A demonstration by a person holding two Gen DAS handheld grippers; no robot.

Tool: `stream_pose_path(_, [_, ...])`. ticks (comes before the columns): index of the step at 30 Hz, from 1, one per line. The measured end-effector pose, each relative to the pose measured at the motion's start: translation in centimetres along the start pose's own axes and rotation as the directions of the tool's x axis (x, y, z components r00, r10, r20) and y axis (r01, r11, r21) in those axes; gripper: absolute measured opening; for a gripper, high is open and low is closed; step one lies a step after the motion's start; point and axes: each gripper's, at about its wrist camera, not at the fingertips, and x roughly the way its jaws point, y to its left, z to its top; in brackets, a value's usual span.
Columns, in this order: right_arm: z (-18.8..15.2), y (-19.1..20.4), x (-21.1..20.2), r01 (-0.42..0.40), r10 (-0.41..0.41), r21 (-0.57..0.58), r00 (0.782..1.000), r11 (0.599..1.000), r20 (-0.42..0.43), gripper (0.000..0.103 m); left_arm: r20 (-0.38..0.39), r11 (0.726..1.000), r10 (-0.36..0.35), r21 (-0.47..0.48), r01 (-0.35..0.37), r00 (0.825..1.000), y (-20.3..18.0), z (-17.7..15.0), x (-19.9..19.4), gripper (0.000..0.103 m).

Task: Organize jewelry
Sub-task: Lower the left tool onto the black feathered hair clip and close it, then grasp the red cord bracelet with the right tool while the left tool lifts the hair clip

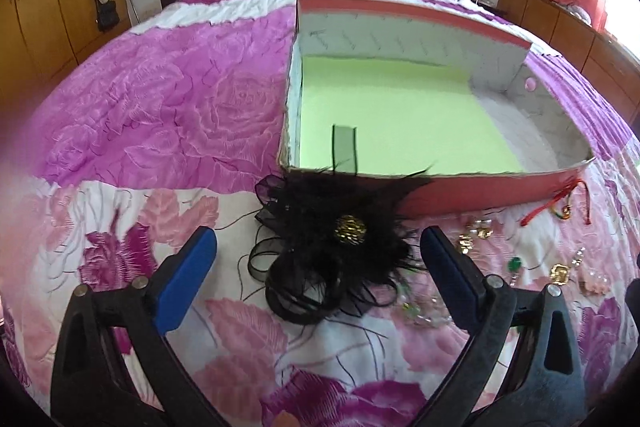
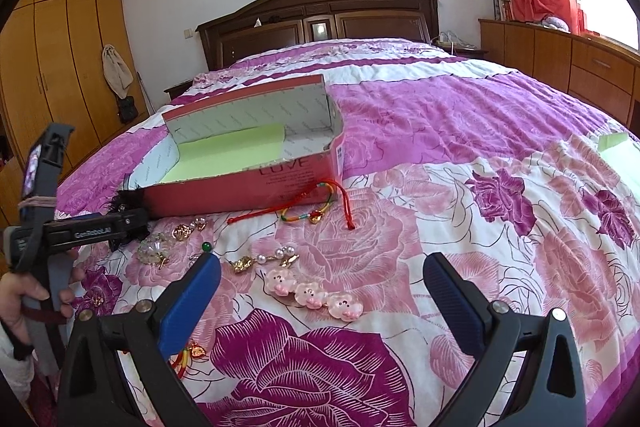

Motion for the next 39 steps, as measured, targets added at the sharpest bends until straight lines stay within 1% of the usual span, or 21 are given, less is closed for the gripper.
stream_pose_path(4, [0.0,0.1,0.3,0.001,-0.001,-0.004,1.000,1.000,-0.010,0.103,-0.059,0.999,-0.022,-0.030,0.020,0.998,0.6,-0.2,1.8,0.091])
stream_pose_path(7, [0.0,0.2,0.4,0.000,0.000,-0.010,1.000,1.000,-0.015,0.103,-0.068,0.999,-0.029,-0.043,0.026,0.997,0.8,-0.5,2.2,0.091])
stream_pose_path(11, [0.0,0.4,0.7,-0.004,0.004,-0.016,1.000,1.000,-0.027,0.103,-0.106,0.999,-0.024,-0.033,0.021,0.994,0.7,-0.6,2.9,0.091])
stream_pose_path(16, [0.0,0.5,0.8,-0.008,0.007,-0.018,0.999,1.000,-0.036,0.103,-0.115,1.000,-0.015,-0.024,0.013,0.993,0.3,-0.6,3.2,0.091])
stream_pose_path(17, [0.0,0.5,0.8,-0.008,0.008,-0.017,0.999,1.000,-0.038,0.103,-0.111,1.000,-0.014,-0.023,0.012,0.994,0.5,-0.2,3.4,0.088])
stream_pose_path(18, [0.0,0.4,0.8,-0.009,0.008,-0.016,0.999,1.000,-0.041,0.103,-0.094,1.000,-0.012,-0.024,0.010,0.996,0.5,-0.2,3.1,0.078])
stream_pose_path(20, [0.1,0.4,0.9,-0.007,0.006,-0.018,0.999,1.000,-0.046,0.103,-0.047,1.000,-0.017,-0.013,0.017,0.999,0.1,-0.4,1.9,0.065])
stream_pose_path(21, [0.1,0.4,0.9,-0.006,0.005,-0.019,0.999,1.000,-0.050,0.103,-0.031,1.000,-0.015,-0.004,0.014,0.999,-0.1,-0.4,1.5,0.065])
stream_pose_path(26, [0.7,0.4,0.8,0.007,-0.009,-0.034,0.998,0.999,-0.057,0.103,-0.009,0.999,-0.033,0.006,0.033,0.999,-0.1,-0.8,0.6,0.065])
stream_pose_path(28, [1.1,0.1,0.8,0.012,-0.014,-0.030,0.998,0.999,-0.060,0.101,0.002,0.999,-0.045,-0.001,0.045,0.999,-0.1,-1.0,0.0,0.065])
stream_pose_path(32, [2.5,-0.6,1.4,0.008,-0.009,-0.015,0.996,1.000,-0.094,0.096,0.030,0.998,-0.064,-0.008,0.064,0.997,-0.1,-1.4,-1.6,0.065])
stream_pose_path(34, [3.3,-0.7,2.2,-0.002,0.001,-0.012,0.993,1.000,-0.117,0.093,0.043,0.997,-0.069,-0.016,0.070,0.997,0.1,-1.3,-2.0,0.065])
stream_pose_path(36, [4.0,-0.8,3.1,-0.017,0.016,-0.011,0.990,1.000,-0.138,0.089,0.055,0.996,-0.078,-0.027,0.079,0.995,0.2,-1.3,-2.5,0.065])
stream_pose_path(39, [4.7,-0.8,4.8,-0.032,0.032,0.001,0.985,0.999,-0.171,0.085,0.059,0.996,-0.078,-0.042,0.081,0.995,0.6,-1.3,-3.0,0.065])
